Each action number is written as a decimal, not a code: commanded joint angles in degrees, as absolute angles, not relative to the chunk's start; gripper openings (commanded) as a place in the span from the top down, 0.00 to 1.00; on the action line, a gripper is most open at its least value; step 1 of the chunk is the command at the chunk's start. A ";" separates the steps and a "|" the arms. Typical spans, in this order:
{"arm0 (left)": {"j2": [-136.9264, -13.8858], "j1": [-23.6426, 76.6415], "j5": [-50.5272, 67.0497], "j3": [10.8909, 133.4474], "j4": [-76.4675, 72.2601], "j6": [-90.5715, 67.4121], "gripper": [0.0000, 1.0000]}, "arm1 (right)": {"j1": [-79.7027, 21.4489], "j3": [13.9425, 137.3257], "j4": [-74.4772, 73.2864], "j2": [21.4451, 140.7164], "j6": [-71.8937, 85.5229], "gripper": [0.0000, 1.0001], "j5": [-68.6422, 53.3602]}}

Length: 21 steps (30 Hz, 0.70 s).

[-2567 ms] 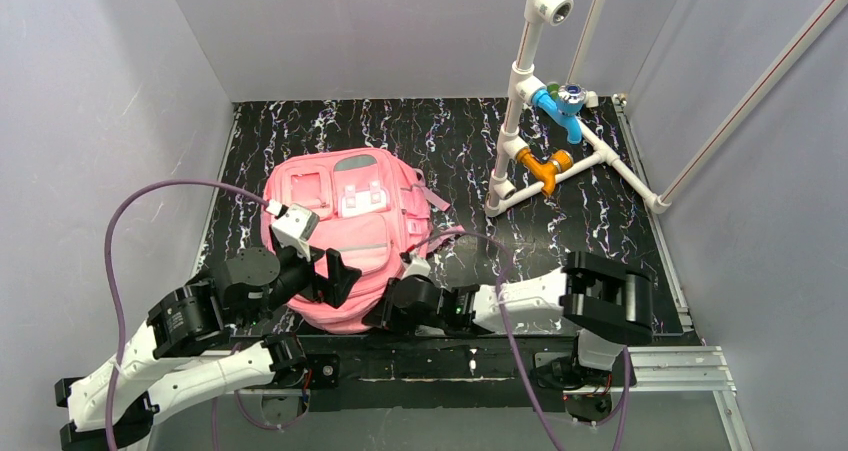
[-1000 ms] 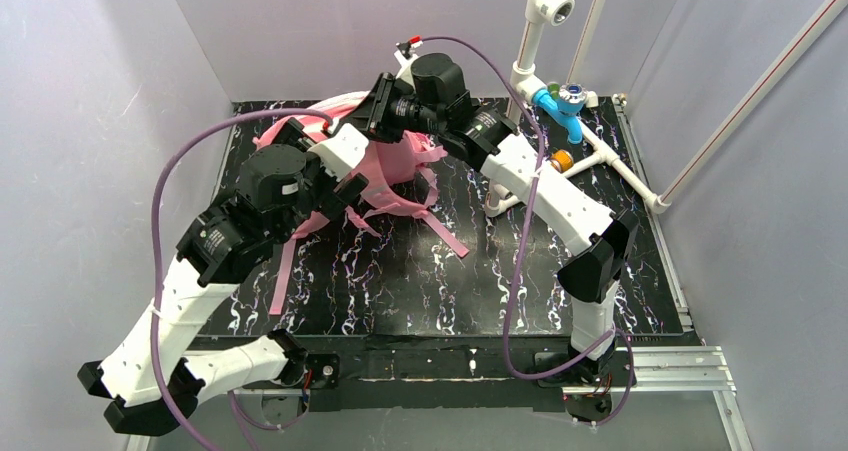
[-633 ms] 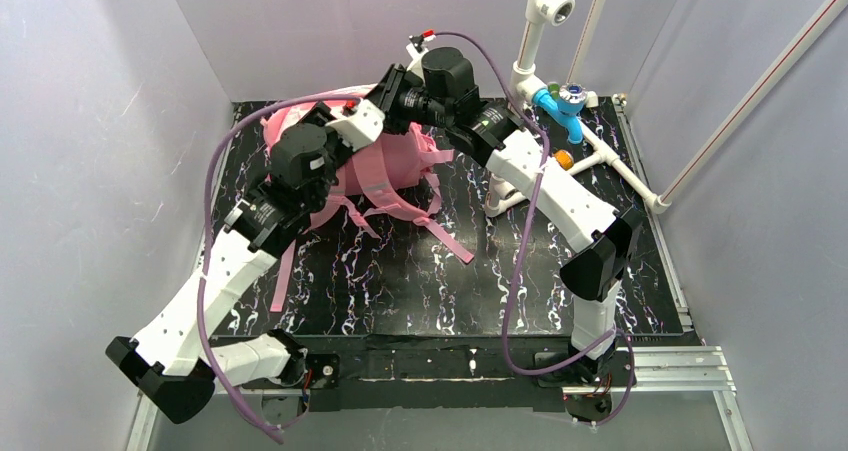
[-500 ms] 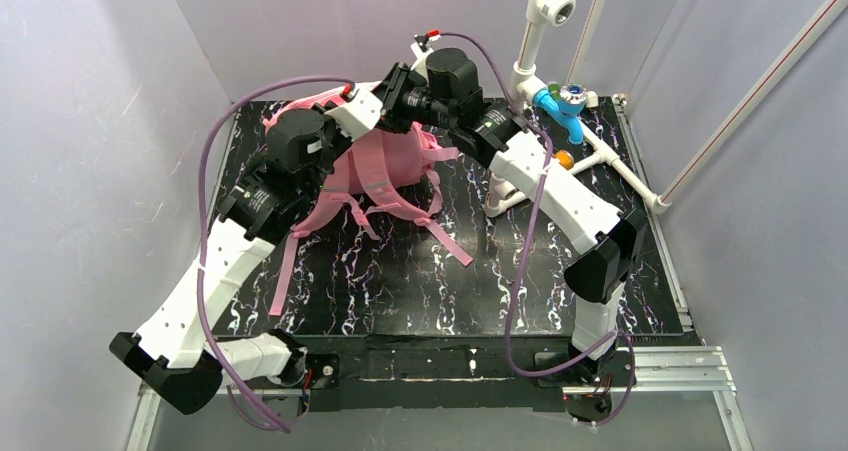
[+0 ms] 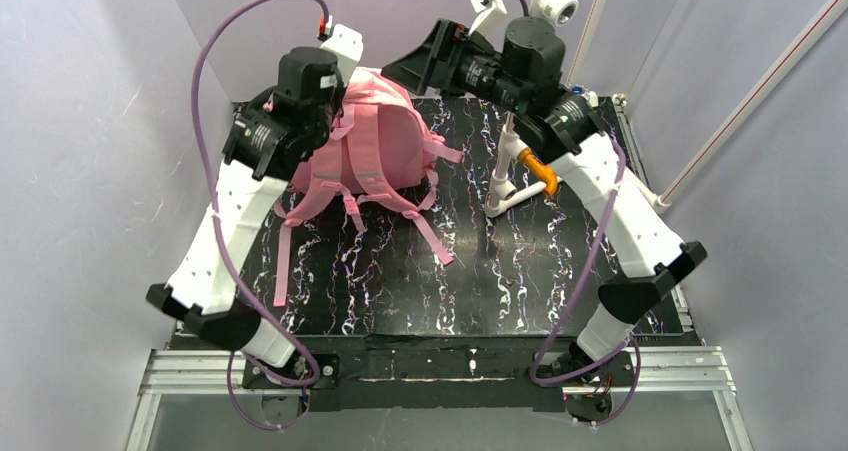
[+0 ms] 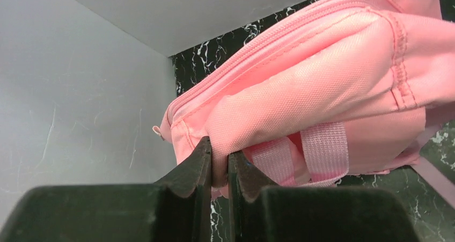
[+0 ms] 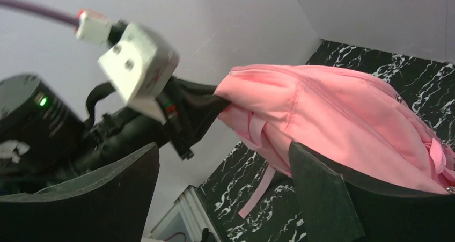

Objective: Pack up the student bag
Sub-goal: Pick up the student bag at the center of the board.

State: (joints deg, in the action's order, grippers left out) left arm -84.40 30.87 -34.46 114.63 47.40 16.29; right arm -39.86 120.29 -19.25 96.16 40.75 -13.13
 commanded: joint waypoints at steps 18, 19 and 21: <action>-92.30 30.61 -16.36 148.04 40.54 -11.96 1.00 | -50.45 86.72 -6.53 87.08 25.47 0.00 -0.34; -92.10 30.71 -15.33 149.36 40.06 -12.76 1.00 | -50.45 88.11 -6.50 88.71 25.24 0.00 1.37; -91.40 30.76 -13.35 150.13 37.82 -14.09 1.00 | -50.45 91.36 -6.95 91.66 24.32 0.00 2.94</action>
State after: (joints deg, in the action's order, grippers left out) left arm -100.42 30.06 -22.11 143.00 57.12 -4.89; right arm -50.70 85.52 -13.04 88.25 25.28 -3.29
